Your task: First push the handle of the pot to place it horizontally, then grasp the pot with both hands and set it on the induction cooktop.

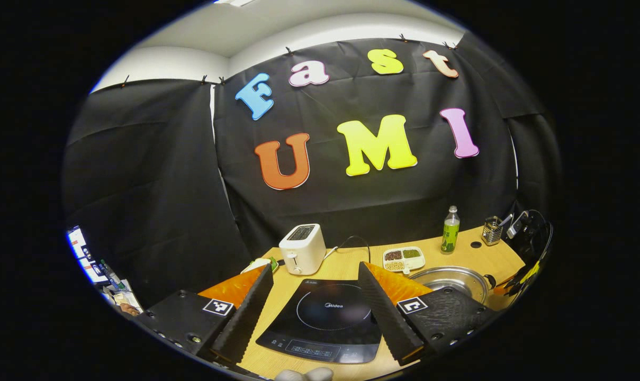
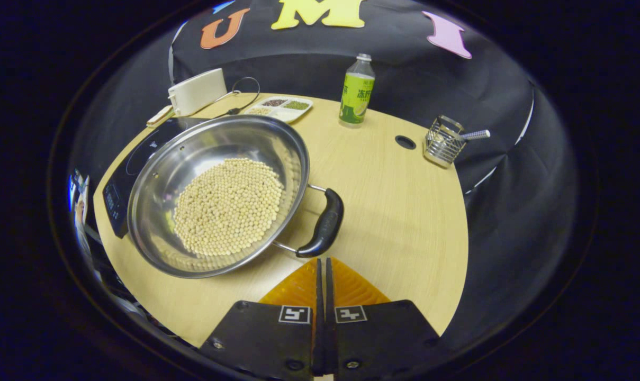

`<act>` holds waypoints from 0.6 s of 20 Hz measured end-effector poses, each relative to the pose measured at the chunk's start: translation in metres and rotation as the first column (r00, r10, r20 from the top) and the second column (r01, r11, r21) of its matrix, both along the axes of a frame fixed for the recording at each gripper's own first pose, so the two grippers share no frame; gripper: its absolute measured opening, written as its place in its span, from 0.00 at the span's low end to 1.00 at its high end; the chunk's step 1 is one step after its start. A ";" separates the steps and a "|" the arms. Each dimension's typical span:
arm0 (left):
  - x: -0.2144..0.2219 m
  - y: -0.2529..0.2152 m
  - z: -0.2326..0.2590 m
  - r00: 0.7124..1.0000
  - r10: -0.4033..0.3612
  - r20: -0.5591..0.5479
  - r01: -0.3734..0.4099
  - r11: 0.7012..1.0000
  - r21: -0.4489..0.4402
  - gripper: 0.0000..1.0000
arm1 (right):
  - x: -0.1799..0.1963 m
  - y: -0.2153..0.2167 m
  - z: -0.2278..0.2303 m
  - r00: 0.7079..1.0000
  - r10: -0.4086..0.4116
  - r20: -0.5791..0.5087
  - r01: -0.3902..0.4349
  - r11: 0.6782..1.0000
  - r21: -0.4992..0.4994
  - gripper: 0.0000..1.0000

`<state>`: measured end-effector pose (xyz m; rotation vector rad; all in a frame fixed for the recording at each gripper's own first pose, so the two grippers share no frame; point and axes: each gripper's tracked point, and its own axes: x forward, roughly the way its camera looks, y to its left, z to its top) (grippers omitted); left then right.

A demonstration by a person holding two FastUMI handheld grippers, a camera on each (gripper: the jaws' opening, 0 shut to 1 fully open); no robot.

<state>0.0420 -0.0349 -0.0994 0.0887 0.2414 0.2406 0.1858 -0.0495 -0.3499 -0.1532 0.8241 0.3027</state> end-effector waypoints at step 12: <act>0.040 -0.027 -0.085 0.984 -0.107 -0.142 0.092 0.990 -0.109 0.97 | -0.017 -0.019 0.026 0.996 -0.067 0.061 0.060 0.992 0.111 0.78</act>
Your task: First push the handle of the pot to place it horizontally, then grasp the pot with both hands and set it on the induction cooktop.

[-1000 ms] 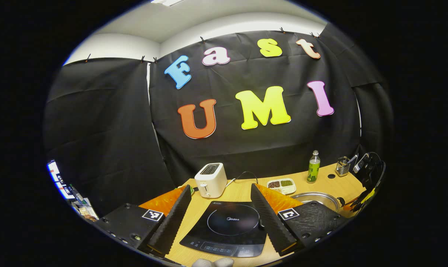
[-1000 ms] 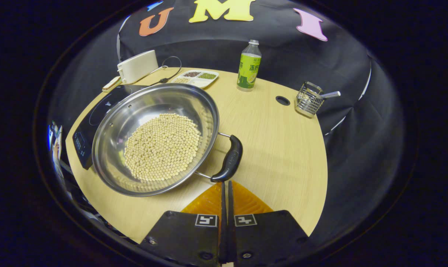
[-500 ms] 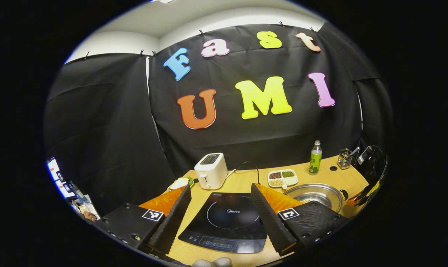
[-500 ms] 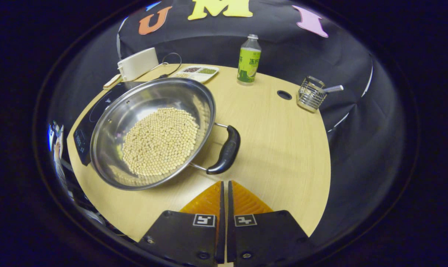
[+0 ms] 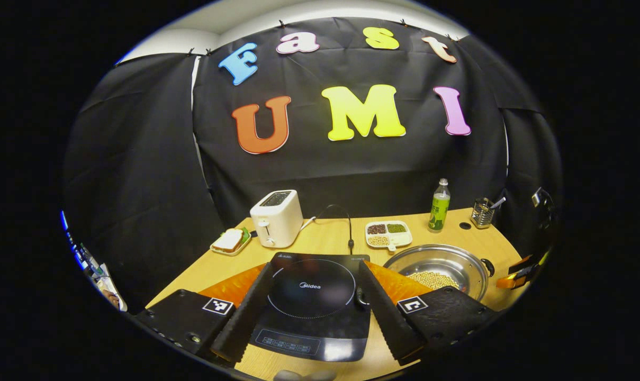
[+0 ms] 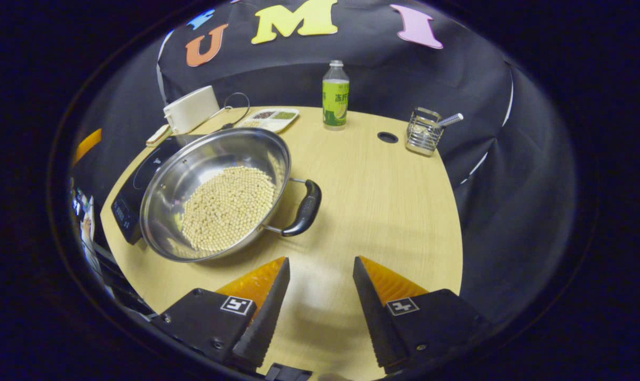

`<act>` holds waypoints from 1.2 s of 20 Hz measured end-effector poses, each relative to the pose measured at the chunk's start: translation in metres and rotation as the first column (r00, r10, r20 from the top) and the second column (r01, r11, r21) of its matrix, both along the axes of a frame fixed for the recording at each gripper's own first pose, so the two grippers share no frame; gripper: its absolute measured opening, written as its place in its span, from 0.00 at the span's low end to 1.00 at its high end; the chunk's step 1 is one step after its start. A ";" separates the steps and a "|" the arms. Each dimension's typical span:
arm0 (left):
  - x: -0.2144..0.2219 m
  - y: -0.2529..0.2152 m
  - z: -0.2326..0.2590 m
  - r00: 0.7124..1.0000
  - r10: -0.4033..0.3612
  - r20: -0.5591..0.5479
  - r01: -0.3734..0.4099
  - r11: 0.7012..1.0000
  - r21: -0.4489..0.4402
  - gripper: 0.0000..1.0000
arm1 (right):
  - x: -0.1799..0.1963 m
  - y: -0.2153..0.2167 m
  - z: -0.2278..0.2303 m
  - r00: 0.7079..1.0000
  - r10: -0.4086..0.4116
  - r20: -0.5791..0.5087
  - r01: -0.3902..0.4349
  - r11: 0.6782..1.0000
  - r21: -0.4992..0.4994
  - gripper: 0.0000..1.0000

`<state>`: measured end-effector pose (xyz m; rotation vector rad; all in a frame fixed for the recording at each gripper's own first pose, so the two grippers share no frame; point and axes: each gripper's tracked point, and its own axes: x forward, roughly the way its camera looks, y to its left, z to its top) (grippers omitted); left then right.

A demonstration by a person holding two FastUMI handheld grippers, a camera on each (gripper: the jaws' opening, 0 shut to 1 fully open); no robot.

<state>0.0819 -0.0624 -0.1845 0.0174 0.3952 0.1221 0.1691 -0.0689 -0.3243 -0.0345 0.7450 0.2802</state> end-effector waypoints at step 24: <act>0.071 -0.071 -0.164 0.936 -0.123 -0.329 0.073 0.984 -0.160 0.97 | 0.072 0.052 0.006 0.999 -0.031 -0.033 0.034 0.995 0.096 0.90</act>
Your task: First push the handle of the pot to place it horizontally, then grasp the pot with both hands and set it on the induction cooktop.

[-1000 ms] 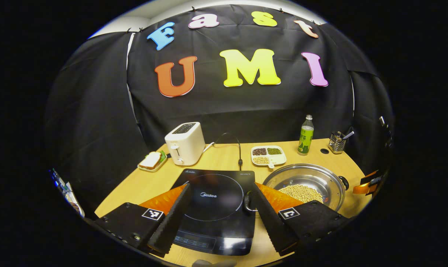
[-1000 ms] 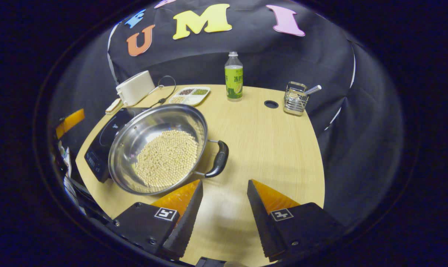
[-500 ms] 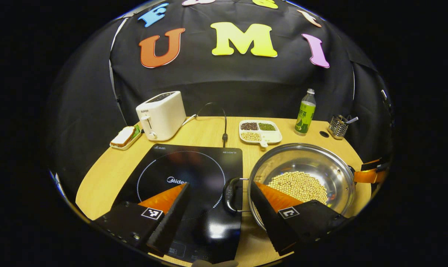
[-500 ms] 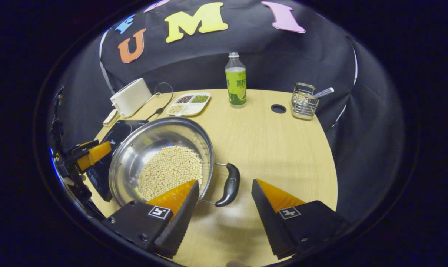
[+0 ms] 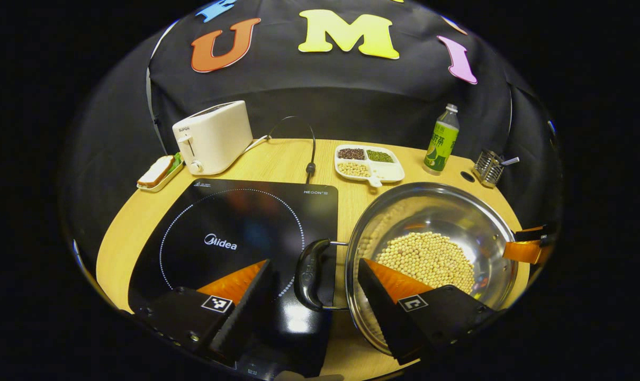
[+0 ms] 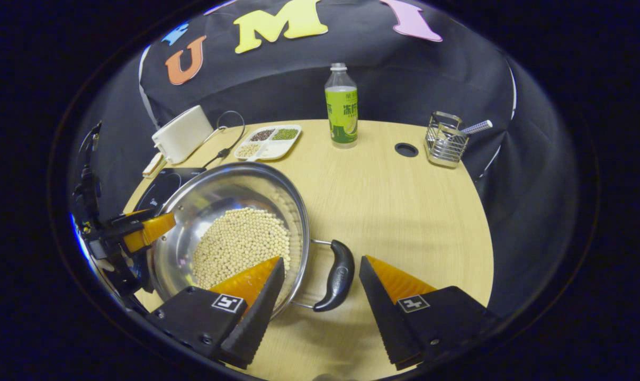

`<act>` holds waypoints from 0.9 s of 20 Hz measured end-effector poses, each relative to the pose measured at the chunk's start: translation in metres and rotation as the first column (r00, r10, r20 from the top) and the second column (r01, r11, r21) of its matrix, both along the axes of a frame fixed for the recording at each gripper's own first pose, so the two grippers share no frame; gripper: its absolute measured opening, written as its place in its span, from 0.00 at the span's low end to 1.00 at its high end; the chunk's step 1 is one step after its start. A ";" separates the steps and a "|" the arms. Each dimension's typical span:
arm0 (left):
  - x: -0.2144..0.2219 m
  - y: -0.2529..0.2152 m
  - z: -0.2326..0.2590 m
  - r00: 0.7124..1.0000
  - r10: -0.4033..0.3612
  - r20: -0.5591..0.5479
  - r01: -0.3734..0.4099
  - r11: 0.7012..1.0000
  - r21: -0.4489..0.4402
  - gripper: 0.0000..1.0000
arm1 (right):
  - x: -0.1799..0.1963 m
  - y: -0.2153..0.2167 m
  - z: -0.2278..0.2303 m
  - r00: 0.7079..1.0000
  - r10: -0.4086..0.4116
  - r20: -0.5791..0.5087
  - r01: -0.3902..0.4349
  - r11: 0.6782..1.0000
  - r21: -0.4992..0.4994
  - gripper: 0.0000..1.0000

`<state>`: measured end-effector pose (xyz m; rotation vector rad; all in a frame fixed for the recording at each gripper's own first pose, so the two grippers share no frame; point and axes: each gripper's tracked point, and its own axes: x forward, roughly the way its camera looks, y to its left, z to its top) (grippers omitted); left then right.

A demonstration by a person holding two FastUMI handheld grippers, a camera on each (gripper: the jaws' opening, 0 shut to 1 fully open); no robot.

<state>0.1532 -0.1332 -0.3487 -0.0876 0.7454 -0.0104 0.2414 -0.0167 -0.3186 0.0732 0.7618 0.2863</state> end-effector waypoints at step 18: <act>-0.004 -0.011 -0.003 0.999 0.007 -0.042 -0.004 0.997 0.075 0.59 | 0.000 0.002 -0.019 0.997 -0.042 -0.065 0.038 0.998 -0.057 0.73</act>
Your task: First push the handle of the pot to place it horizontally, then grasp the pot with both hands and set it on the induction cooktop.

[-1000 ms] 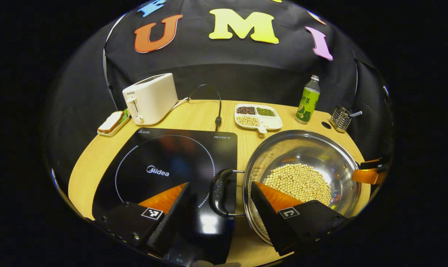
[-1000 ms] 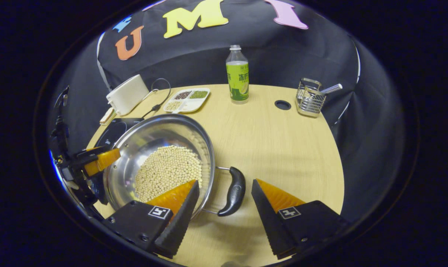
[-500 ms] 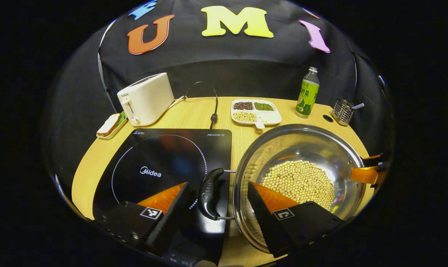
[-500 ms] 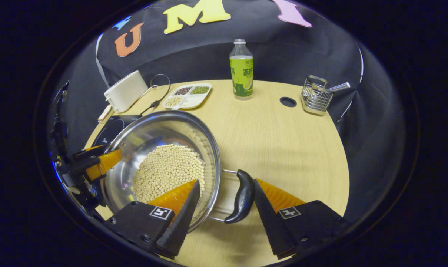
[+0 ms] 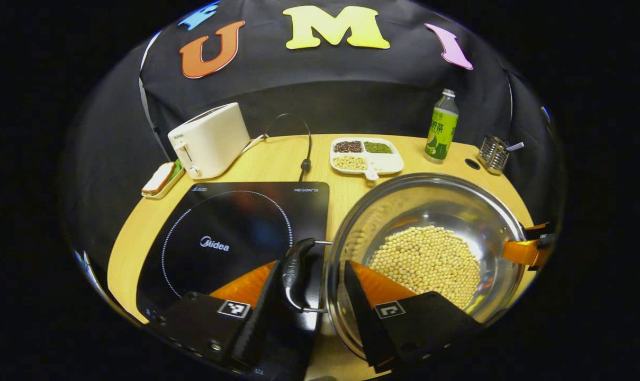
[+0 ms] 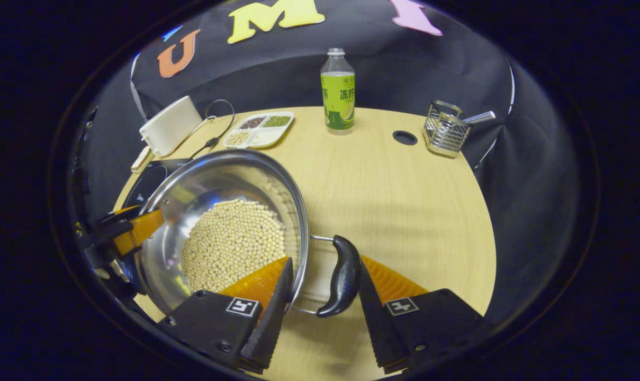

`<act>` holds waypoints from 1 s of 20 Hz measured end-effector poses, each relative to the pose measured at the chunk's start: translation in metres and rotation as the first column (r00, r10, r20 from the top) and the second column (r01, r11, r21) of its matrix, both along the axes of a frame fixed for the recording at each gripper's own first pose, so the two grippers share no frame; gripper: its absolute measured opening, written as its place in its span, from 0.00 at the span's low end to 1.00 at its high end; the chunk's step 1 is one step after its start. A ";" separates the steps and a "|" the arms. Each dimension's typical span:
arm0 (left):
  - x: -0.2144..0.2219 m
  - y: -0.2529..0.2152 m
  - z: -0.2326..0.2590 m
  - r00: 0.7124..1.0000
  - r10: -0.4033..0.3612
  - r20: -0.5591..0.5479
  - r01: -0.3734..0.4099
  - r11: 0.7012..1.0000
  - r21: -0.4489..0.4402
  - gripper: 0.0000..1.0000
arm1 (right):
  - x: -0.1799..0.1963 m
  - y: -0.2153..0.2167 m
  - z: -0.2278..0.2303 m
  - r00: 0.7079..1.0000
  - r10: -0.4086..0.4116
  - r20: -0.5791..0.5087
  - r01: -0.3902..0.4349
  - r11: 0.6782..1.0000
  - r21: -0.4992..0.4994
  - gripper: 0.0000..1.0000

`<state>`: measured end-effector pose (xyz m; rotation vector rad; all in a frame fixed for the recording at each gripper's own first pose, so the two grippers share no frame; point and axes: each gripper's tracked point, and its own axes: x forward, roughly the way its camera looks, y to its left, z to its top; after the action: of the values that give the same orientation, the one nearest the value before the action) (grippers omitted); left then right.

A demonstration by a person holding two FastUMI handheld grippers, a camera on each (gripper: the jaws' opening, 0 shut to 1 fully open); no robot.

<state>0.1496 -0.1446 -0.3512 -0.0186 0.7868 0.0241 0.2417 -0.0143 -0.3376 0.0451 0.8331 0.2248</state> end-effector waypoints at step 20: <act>0.007 0.009 0.020 0.999 -0.039 0.017 0.039 0.999 0.011 0.55 | -0.011 0.000 0.027 0.999 -0.046 0.001 0.046 0.999 -0.007 0.51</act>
<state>0.1569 -0.1355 -0.3313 0.0063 0.7698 -0.0085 0.2309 -0.0139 -0.3108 0.0579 0.8313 0.1789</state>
